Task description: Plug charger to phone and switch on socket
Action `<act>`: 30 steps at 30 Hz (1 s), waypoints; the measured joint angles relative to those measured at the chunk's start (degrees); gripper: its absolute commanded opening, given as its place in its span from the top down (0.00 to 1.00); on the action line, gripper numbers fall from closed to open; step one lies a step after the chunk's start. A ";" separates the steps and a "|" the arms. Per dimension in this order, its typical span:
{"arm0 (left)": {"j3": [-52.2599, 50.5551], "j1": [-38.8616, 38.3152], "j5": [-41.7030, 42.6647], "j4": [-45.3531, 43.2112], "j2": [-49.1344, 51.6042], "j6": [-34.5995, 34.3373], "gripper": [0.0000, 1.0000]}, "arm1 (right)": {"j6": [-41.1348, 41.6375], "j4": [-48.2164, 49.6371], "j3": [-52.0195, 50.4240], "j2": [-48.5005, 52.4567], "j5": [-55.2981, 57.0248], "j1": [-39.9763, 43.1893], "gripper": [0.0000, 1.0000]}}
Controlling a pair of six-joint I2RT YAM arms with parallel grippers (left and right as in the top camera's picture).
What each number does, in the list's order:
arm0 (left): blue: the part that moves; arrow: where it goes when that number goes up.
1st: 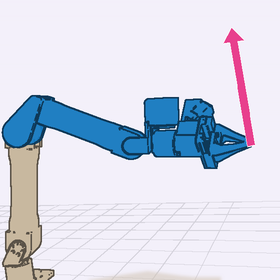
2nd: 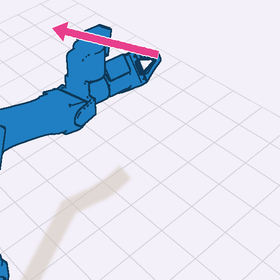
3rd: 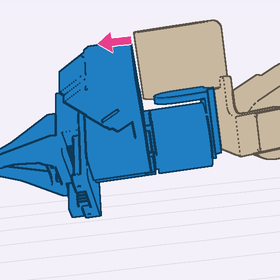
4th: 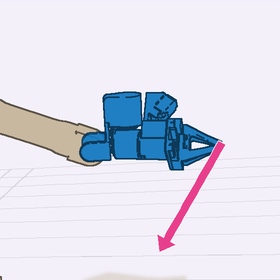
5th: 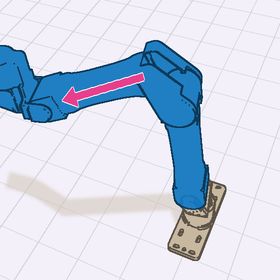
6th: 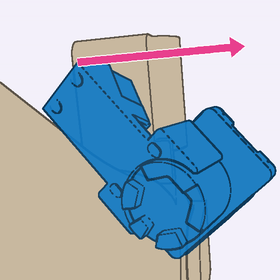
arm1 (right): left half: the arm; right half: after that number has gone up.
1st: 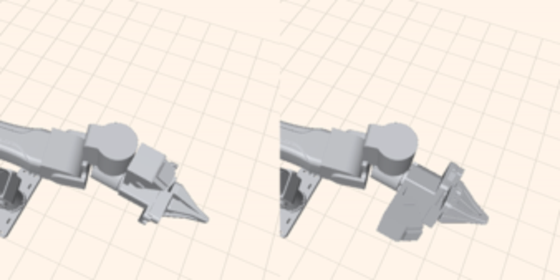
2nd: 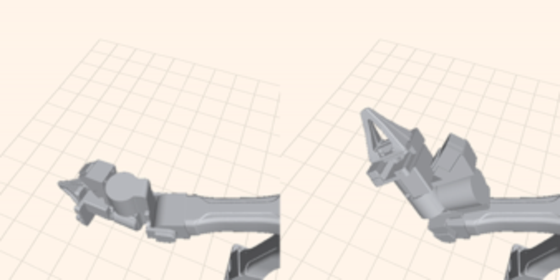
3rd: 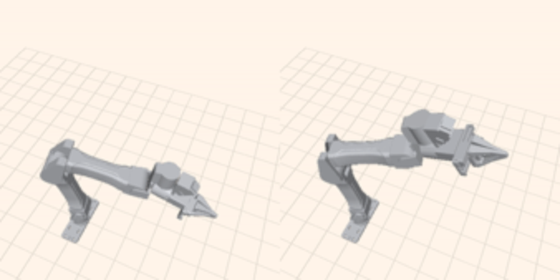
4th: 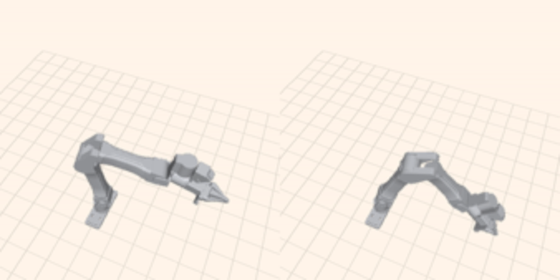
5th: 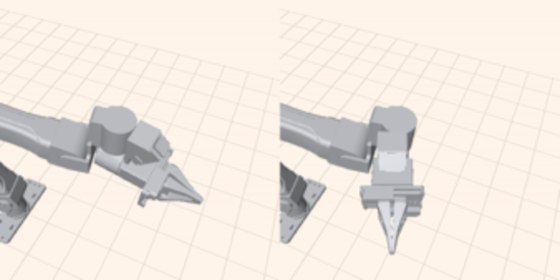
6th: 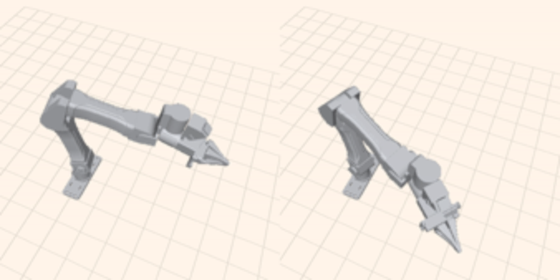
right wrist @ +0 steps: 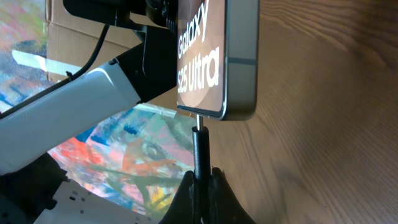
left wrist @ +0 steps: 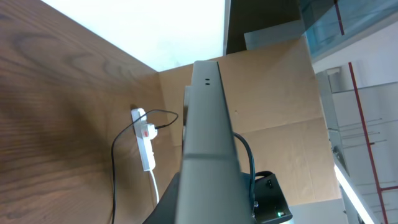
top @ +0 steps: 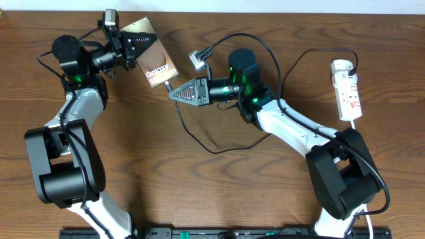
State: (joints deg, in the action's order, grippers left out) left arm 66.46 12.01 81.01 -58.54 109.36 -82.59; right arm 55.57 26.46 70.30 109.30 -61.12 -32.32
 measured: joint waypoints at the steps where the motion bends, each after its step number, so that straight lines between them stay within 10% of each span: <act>1: 0.00 0.00 -0.11 -0.02 0.00 0.00 0.93 | 0.37 0.02 0.00 0.00 0.11 -0.02 0.99; 30: 0.00 0.02 -1.18 -0.02 0.02 0.09 0.93 | 5.90 0.42 0.00 0.00 1.49 -0.04 0.99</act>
State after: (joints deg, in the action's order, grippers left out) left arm 66.46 12.03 79.83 -58.57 109.38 -82.50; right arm 61.47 26.87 70.30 109.30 -59.64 -32.36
